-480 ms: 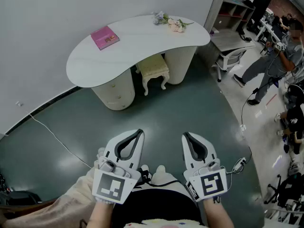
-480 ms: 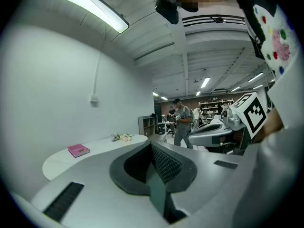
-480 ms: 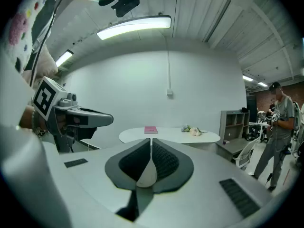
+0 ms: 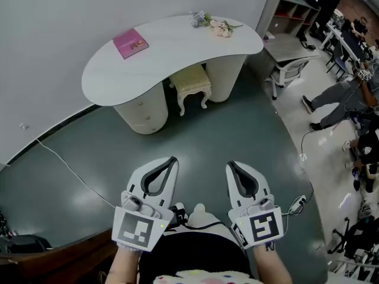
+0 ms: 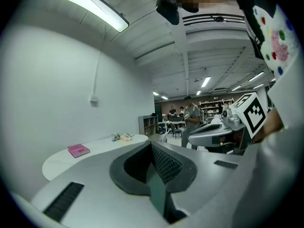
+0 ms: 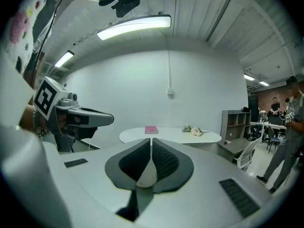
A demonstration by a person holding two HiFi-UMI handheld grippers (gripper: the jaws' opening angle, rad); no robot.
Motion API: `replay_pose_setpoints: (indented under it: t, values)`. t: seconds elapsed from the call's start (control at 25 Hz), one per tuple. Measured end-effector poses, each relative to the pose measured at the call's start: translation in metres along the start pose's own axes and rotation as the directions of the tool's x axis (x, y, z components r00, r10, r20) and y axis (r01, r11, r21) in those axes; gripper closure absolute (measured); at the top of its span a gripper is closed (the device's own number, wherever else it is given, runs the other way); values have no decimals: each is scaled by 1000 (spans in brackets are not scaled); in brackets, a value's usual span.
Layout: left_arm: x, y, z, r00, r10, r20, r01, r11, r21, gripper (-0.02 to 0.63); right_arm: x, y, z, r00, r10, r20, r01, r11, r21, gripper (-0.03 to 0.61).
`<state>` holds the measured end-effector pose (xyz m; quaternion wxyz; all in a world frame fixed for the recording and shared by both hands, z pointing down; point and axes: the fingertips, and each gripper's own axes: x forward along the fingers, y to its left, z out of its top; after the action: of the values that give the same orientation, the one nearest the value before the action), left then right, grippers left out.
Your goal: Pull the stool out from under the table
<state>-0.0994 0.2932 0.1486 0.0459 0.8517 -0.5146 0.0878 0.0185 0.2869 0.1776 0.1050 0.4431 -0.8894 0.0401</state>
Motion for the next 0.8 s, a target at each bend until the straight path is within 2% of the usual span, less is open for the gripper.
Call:
replay_pose_setpoints:
  t: [0.32, 0.8]
  values:
    - [8, -4, -1, 1000, 2, -5, -2, 1000, 0, 597, -1, -8, -4, 1000, 5, -3, -5, 1000, 3, 538]
    - [17, -22, 6, 998, 57, 6, -57, 998, 12, 597, -13, -29, -7, 999, 38, 8, -38, 999, -19, 538]
